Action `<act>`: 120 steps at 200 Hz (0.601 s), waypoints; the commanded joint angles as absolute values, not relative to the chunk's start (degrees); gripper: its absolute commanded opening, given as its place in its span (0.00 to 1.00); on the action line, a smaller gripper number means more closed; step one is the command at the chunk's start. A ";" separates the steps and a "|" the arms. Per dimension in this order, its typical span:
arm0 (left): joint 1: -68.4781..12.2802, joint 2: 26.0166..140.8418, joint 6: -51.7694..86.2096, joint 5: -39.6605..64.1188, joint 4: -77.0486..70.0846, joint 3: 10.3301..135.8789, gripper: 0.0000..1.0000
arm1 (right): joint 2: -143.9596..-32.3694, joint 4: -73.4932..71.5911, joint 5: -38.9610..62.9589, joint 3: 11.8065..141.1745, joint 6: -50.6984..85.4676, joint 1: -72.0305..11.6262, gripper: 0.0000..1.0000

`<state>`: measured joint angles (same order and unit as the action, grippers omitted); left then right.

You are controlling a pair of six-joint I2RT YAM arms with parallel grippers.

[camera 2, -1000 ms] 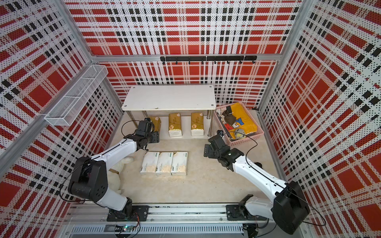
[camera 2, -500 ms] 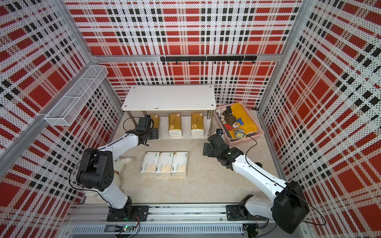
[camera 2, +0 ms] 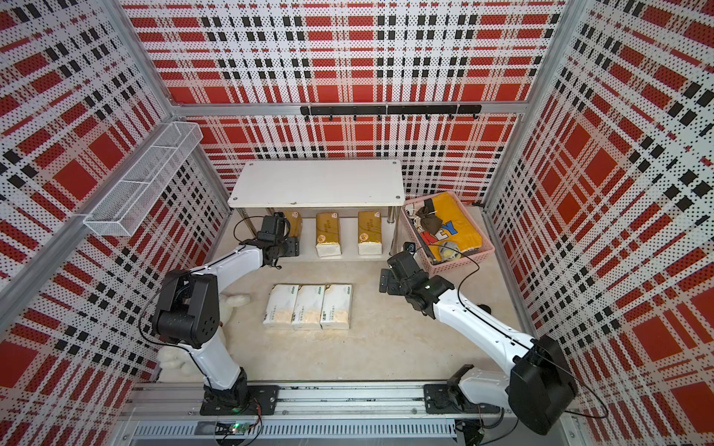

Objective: Place the tissue boxes on the shelf by color
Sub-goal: Place a box of tissues on the shelf.

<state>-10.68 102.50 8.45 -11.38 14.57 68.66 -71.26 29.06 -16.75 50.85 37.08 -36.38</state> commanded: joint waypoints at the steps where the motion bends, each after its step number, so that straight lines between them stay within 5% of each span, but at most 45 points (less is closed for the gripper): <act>1: -10.17 104.36 7.73 -11.25 13.71 70.50 0.74 | -71.35 29.34 -17.39 52.44 36.86 -36.85 1.00; 120: -8.39 103.25 6.76 -11.13 16.73 69.86 0.76 | -73.45 29.36 -16.92 54.53 35.84 -36.83 1.00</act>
